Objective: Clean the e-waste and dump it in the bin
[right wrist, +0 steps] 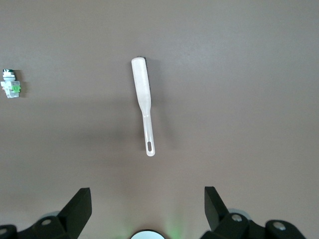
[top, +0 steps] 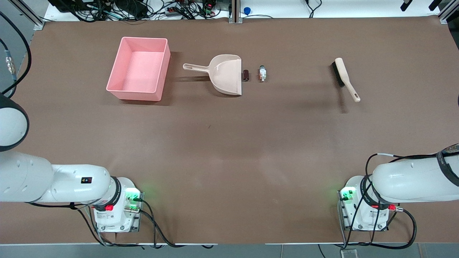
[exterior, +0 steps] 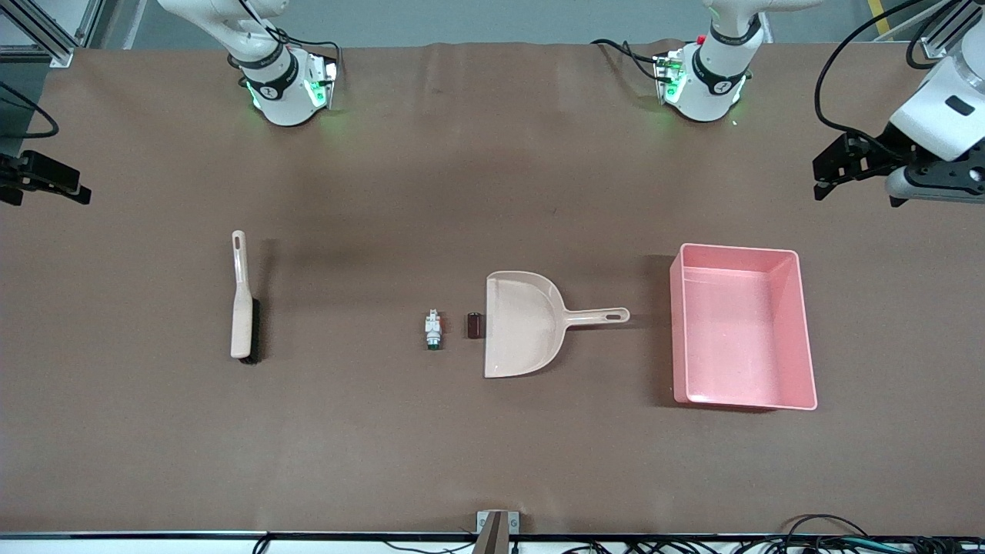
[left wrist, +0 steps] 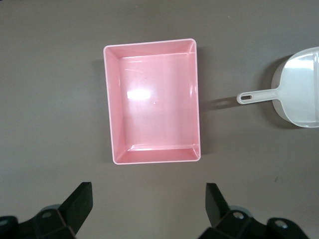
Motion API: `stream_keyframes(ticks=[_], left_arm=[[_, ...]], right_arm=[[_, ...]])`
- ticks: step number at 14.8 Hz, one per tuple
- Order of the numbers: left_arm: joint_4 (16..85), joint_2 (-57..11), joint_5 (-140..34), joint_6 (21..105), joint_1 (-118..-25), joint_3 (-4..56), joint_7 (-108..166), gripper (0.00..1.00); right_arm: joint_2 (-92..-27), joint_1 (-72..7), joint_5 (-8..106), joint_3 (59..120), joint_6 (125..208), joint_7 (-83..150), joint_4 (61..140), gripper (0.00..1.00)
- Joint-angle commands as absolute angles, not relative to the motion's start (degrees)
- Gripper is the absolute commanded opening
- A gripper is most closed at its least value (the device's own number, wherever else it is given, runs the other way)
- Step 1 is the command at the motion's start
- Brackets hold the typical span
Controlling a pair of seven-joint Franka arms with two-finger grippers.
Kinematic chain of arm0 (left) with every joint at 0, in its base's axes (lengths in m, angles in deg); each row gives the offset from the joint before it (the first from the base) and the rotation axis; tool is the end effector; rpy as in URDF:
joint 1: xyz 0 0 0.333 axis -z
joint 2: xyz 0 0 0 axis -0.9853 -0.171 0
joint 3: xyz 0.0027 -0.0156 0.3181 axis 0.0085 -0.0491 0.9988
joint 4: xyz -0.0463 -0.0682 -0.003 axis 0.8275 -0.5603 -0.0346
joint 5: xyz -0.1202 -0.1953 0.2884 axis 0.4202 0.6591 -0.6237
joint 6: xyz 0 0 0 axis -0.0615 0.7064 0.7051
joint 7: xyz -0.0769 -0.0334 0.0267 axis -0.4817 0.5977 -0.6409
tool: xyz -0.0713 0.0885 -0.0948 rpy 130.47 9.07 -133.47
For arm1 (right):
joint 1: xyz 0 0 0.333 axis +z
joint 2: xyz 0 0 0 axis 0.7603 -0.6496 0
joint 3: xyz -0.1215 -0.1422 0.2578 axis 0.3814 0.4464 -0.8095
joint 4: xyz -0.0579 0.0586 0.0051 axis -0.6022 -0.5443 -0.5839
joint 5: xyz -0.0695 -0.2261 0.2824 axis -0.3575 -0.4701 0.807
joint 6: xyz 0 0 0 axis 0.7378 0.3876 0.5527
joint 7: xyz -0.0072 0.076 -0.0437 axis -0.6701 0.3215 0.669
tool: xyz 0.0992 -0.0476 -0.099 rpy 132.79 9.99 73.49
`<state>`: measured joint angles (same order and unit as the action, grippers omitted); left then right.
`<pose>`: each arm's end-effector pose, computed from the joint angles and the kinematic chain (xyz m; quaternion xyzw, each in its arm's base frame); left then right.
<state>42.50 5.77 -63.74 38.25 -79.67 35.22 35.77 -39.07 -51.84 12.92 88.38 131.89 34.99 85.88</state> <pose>0.5133 -0.0809 0.6013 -0.9957 0.0861 -0.0281 0.0180 0.5221 -0.0579 0.5908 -0.9985 0.0009 0.0534 0.0119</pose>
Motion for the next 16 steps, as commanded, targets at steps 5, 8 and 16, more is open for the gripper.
stream_keyframes(ticks=[5, 8, 16], left_arm=[[42.43, -1.35, -64.26, 40.54, -79.01, 23.34, 36.20, 1.00], [42.25, -5.22, -64.61, 43.62, -78.84, 19.39, 36.02, 1.00], [36.03, -20.50, -78.06, 46.88, -69.35, 18.06, 42.06, 0.97]], right_arm=[[-37.71, -53.01, 13.79, 87.88, 136.42, 35.76, 89.20, 1.00], [-33.33, -53.27, 13.96, 88.06, 142.54, 35.76, 99.19, 1.00], [-32.35, -54.15, 13.88, 88.05, 152.66, 36.02, 113.63, 1.00]])
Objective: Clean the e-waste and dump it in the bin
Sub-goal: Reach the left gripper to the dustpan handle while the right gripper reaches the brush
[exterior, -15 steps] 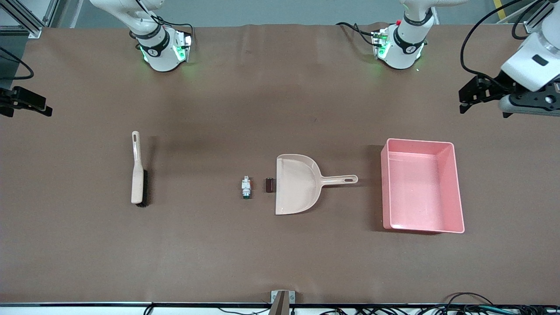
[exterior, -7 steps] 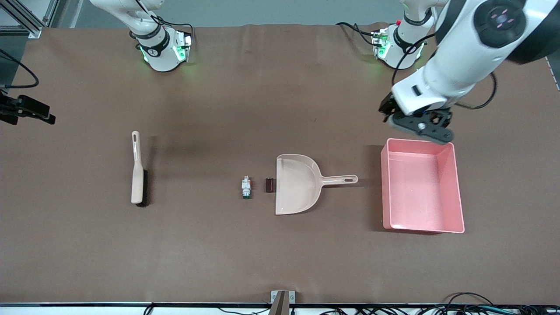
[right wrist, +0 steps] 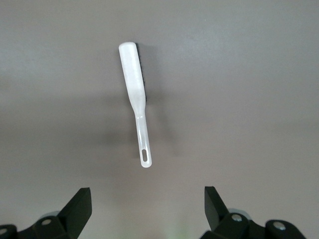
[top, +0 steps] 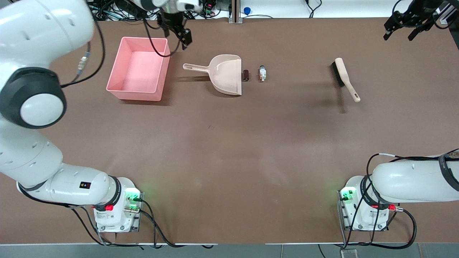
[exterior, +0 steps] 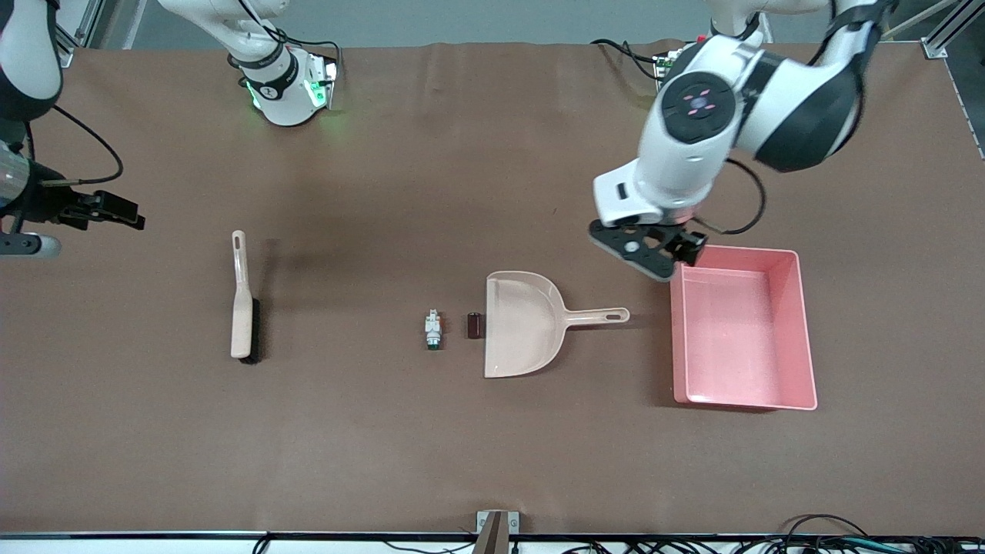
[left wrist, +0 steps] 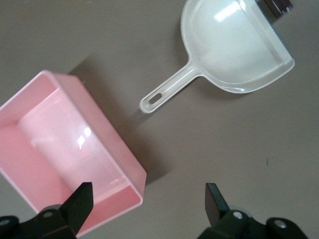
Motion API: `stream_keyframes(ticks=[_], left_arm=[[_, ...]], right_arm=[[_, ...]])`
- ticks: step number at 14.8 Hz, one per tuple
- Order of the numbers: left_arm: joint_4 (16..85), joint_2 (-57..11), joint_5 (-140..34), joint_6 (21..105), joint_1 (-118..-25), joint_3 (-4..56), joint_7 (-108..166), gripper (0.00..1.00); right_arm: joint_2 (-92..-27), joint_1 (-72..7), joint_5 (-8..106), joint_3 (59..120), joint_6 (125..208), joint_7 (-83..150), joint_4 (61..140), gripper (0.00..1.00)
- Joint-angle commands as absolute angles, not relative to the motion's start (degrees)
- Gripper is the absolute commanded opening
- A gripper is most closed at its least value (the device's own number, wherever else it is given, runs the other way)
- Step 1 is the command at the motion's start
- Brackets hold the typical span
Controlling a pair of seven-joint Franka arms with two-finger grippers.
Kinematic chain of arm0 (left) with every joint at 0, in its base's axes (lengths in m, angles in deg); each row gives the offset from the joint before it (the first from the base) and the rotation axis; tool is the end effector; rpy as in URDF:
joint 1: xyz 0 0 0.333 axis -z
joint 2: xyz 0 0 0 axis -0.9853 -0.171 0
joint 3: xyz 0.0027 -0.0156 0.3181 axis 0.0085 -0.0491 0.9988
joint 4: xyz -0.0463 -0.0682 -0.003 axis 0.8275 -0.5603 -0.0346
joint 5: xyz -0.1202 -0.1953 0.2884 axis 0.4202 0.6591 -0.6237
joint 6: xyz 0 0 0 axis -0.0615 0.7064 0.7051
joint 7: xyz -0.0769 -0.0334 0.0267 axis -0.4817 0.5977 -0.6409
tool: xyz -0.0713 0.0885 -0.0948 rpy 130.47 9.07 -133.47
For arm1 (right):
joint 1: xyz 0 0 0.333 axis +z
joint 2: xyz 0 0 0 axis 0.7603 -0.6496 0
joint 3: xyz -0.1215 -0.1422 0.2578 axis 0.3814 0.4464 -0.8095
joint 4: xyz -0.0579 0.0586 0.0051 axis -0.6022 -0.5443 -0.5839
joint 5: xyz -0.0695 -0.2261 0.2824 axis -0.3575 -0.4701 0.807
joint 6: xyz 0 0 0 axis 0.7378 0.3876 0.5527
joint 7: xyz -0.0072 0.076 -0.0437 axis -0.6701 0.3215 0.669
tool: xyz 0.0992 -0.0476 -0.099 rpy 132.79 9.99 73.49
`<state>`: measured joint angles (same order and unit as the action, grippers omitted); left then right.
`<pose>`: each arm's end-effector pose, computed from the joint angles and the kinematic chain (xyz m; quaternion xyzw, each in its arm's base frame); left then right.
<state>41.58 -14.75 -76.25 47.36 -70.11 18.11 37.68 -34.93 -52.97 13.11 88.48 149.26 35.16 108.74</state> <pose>0.5251 -0.3103 0.4342 -0.9335 0.3511 0.0301 0.0665 0.5077 -0.0685 0.4764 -0.9977 0.0128 0.0645 0.0183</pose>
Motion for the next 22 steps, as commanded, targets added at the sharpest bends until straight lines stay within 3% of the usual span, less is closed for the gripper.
stream_keyframes(ticks=[1, 11, 16, 22], left_arm=[[34.27, -22.96, -78.24, 47.23, -69.08, 17.97, 44.70, 0.97], [33.64, -32.99, -85.88, 56.72, -67.67, 18.06, 63.07, 0.95], [36.10, -33.88, -86.41, 60.67, -66.71, 18.14, 65.29, 0.99], [36.10, -37.83, -87.20, 64.19, -66.80, 18.23, 71.53, 0.89]], right_arm=[[-32.35, -54.15, 13.79, 88.06, 155.29, 36.11, 115.73, 1.00], [-33.14, -54.42, 13.70, 87.88, 180.25, 38.13, 135.08, 1.00], [-38.92, -51.52, 13.70, 87.79, 189.74, 38.13, 136.23, 1.00], [-46.41, -49.23, 13.70, 87.62, 199.85, 38.13, 139.12, 1.00]])
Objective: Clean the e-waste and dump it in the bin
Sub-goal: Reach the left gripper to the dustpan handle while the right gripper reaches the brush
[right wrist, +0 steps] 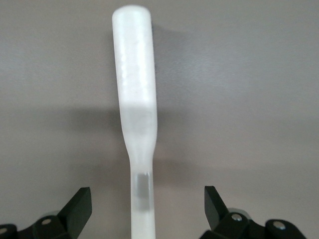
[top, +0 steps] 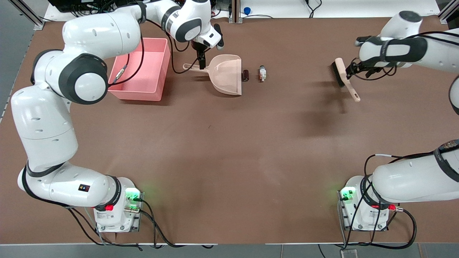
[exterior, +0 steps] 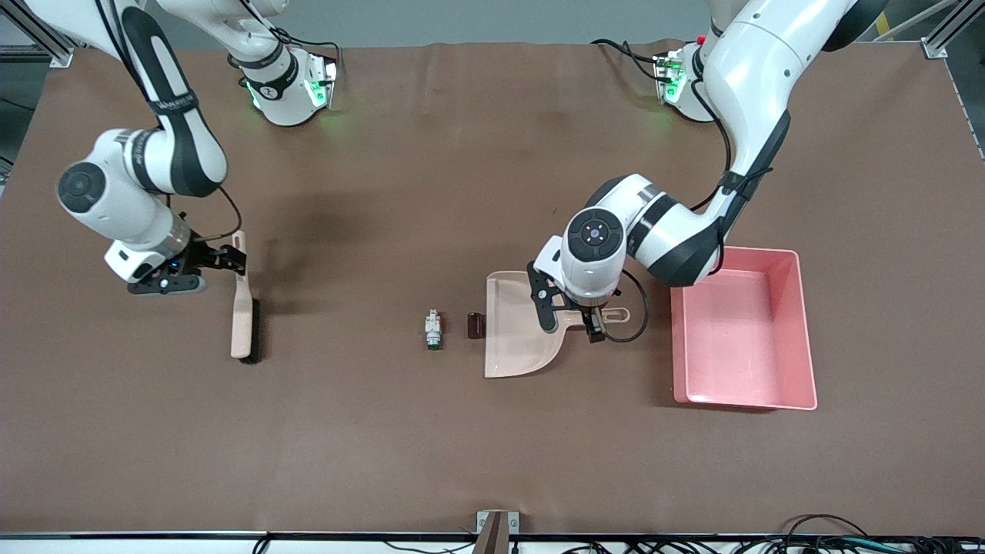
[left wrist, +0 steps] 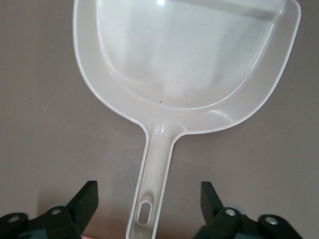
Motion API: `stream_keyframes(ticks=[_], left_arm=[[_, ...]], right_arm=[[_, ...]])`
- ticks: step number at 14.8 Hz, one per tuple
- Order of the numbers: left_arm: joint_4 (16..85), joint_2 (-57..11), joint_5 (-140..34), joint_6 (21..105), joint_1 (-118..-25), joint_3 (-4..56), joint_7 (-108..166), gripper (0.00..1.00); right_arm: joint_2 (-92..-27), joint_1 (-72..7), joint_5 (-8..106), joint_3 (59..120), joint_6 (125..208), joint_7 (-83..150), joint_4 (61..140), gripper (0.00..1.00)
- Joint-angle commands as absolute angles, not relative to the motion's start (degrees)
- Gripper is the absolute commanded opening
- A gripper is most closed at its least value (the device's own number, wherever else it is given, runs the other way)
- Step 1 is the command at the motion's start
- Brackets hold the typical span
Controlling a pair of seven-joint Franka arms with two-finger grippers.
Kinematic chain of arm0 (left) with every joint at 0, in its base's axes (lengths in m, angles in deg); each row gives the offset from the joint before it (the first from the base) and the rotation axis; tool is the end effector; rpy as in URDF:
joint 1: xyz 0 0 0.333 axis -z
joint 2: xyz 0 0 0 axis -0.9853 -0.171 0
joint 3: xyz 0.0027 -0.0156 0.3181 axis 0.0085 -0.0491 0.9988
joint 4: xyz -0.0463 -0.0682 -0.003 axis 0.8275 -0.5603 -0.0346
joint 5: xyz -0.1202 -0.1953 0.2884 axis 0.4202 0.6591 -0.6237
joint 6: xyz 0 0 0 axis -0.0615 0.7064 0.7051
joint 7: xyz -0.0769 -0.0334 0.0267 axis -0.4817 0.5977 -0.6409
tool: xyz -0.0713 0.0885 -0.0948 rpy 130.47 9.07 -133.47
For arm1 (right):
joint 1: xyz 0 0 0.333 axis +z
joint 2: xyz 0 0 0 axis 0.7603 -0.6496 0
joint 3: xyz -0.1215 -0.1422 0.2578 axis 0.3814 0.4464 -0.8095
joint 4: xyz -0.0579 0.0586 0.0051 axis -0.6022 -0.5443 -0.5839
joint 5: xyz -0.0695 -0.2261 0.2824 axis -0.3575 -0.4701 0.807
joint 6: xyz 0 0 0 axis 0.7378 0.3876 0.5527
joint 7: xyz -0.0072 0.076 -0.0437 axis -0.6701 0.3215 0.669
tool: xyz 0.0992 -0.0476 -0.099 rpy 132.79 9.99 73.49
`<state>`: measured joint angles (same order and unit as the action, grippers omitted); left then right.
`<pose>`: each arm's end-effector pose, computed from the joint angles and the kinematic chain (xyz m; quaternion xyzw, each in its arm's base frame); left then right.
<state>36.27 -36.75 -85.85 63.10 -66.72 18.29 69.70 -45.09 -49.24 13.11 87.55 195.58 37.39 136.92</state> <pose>0.5767 -0.3640 0.2601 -0.7608 0.6468 0.0320 0.0422 0.4974 -0.0288 0.2446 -0.9991 -0.0420 -0.0036 0.0002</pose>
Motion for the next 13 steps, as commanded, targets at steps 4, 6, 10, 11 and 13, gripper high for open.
stream_keyframes(ticks=[4, 6, 10, 11, 13], left_arm=[[36.10, -39.76, -90.09, 66.11, -66.62, 18.23, 71.88, 0.87], [36.19, -40.56, -90.89, 66.57, -66.62, 18.23, 71.88, 0.86], [36.19, -41.26, -90.89, 66.57, -66.27, 18.23, 72.76, 0.81], [36.19, -41.26, -90.89, 66.57, -65.75, 18.23, 72.76, 0.80], [36.45, -41.26, -90.89, 66.57, -65.74, 18.23, 72.85, 0.76]], right_arm=[[-48.70, -48.44, 13.70, 87.62, 203.39, 38.05, 139.57, 1.00], [-49.22, -47.91, 13.70, 87.62, 203.48, 38.05, 139.57, 0.95], [-49.05, -47.82, 13.70, 87.62, 202.78, 38.05, 139.31, 0.84], [-48.96, -48.00, 13.70, 87.62, 202.69, 38.05, 139.31, 0.84], [-48.87, -48.17, 13.70, 87.70, 202.43, 38.05, 139.31, 0.82]])
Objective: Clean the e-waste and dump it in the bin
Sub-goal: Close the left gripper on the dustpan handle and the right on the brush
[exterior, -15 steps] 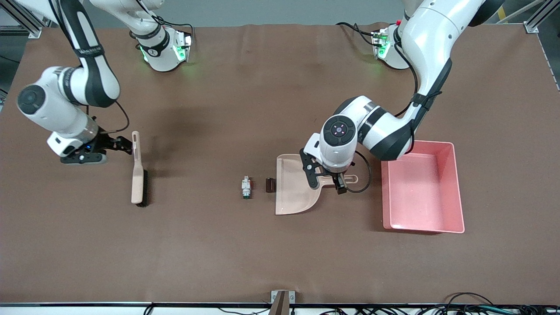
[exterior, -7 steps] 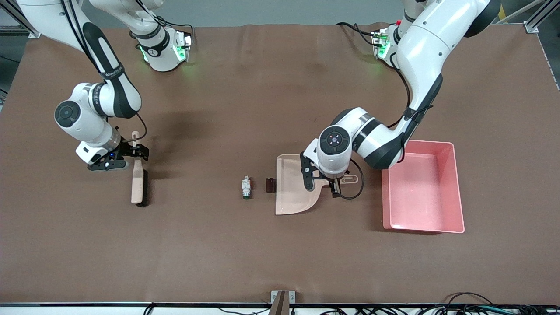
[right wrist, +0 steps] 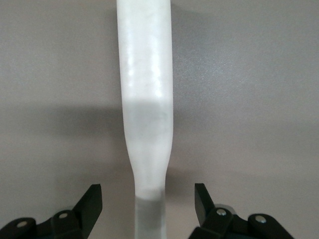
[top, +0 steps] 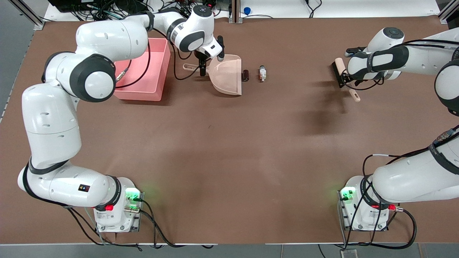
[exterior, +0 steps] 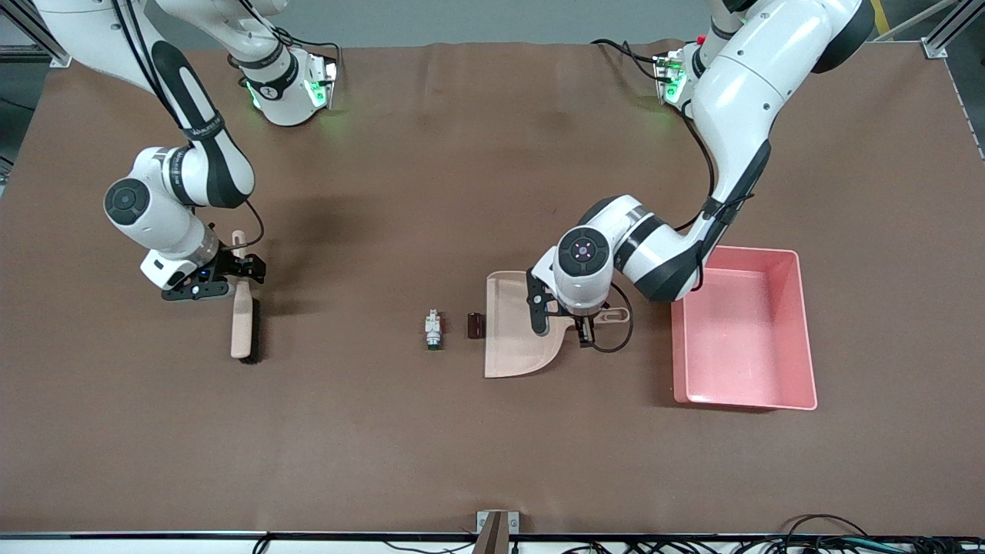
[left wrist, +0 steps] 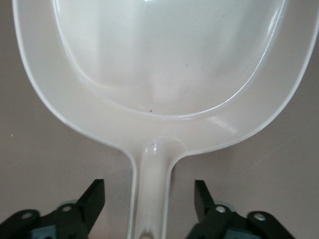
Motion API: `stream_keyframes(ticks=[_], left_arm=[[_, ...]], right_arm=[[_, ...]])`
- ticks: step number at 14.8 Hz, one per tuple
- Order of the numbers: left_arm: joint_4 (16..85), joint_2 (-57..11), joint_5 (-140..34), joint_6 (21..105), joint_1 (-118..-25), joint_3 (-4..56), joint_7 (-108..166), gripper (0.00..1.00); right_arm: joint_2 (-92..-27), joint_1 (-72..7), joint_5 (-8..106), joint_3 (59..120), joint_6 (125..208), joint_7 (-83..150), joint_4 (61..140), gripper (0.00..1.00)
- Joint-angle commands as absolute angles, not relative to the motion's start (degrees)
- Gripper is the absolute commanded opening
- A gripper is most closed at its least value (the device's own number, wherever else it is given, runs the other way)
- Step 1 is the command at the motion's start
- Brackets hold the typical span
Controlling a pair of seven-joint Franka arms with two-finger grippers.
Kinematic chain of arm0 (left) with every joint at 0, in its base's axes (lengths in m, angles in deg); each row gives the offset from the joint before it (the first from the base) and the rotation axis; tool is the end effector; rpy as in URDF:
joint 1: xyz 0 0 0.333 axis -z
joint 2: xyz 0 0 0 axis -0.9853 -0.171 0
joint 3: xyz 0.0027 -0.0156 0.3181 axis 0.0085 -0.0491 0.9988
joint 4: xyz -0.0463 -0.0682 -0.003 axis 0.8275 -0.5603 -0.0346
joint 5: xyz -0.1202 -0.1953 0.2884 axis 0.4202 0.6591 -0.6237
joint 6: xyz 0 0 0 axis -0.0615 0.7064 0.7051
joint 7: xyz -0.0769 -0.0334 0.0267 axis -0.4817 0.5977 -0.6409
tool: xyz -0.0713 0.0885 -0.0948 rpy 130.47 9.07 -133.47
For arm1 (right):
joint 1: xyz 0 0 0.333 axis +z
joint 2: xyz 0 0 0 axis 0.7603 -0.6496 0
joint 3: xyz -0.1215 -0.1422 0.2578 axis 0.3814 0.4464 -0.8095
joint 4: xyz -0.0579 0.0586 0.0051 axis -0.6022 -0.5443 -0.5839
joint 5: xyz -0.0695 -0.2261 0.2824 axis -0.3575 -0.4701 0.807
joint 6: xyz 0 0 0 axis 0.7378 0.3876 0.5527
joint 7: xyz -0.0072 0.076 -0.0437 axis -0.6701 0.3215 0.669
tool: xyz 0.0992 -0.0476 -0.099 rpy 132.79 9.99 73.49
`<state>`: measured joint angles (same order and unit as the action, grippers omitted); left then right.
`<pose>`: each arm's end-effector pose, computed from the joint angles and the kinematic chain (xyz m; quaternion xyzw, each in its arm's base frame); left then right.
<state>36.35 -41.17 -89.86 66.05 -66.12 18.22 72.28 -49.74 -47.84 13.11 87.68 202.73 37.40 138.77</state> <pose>0.5746 -0.3708 0.2142 -0.7273 0.6833 0.0393 0.0504 0.4944 -0.0186 0.2042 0.9985 0.0531 0.0090 0.0039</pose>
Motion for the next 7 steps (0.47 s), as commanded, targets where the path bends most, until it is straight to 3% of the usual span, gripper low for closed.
stream_keyframes(ticks=[1, 3, 7], left_arm=[[36.45, -41.35, -90.98, 66.57, -65.74, 18.23, 73.11, 0.74], [36.45, -41.79, -91.07, 66.57, -65.48, 18.23, 73.11, 0.71], [36.45, -42.49, -92.39, 66.57, -65.48, 18.23, 73.11, 0.59]], right_arm=[[-48.79, -48.17, 13.70, 87.70, 202.08, 38.13, 139.31, 0.79], [-48.70, -48.87, 13.70, 87.70, 201.55, 39.62, 139.31, 0.72], [-48.17, -49.40, 13.70, 87.70, 199.27, 39.98, 138.96, 0.69]])
